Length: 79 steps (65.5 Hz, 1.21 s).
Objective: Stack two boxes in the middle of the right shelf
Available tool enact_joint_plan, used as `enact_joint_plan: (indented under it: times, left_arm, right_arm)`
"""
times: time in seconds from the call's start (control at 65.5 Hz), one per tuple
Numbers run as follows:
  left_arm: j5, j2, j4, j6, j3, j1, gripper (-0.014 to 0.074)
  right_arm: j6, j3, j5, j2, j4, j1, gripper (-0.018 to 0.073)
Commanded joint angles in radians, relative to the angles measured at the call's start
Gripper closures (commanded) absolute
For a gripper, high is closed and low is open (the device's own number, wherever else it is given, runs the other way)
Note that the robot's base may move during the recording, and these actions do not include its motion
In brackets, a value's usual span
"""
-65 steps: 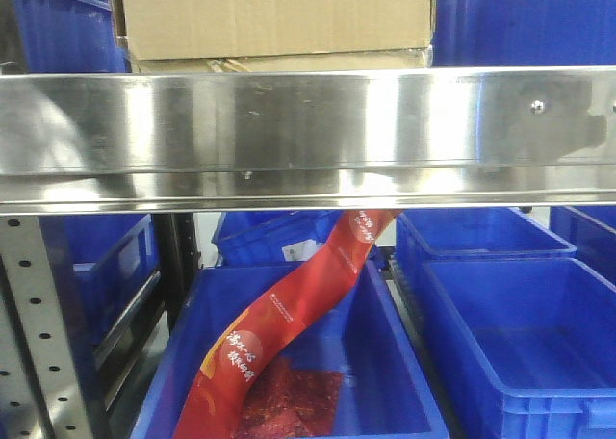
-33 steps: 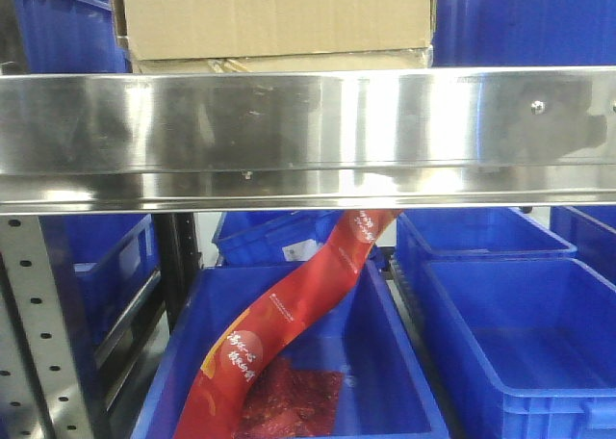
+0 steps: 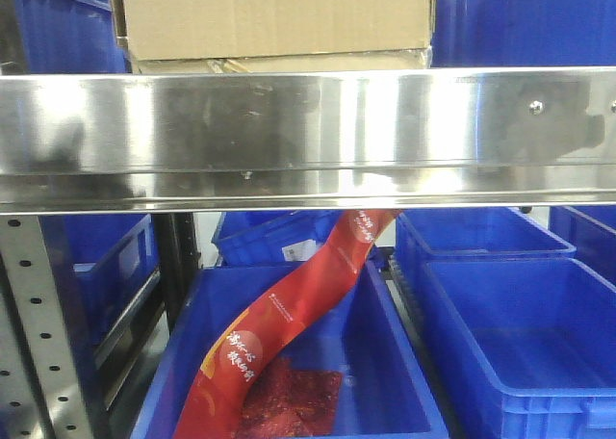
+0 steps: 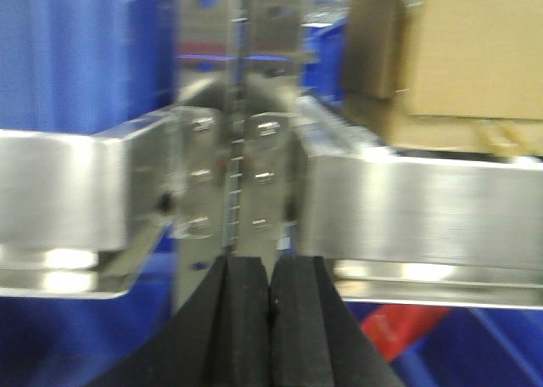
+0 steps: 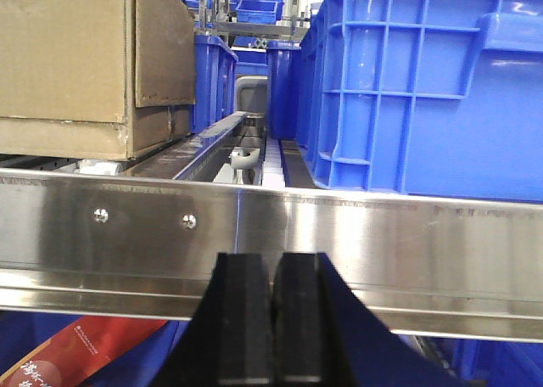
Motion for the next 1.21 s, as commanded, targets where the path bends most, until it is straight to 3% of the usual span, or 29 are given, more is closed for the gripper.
enact_joint_plan:
  times: [0.0,0.504,0.733,1.191]
  left_arm:
    - [-0.031,-0.005,0.005,0.003,0.0,-0.043,0.0697]
    - [-0.075,-0.005,0.007,0.003,0.0,-0.048,0.0697]
    - [-0.075,-0.005,0.007,0.003,0.0,0.031,0.0697]
    - [-0.075,-0.005,0.007,0.003,0.0,0.018,0.0697]
  right_arm:
    - [-0.004,0.0,-0.025,-0.003,0.003,-0.004,0.0722]
    - [-0.004,0.0,-0.025,-0.003,0.003,-0.004,0.0722]
    - [-0.004,0.0,-0.025,-0.003,0.003,-0.004,0.0722]
    - [-0.004,0.0,-0.025,-0.003,0.003,-0.004,0.0722]
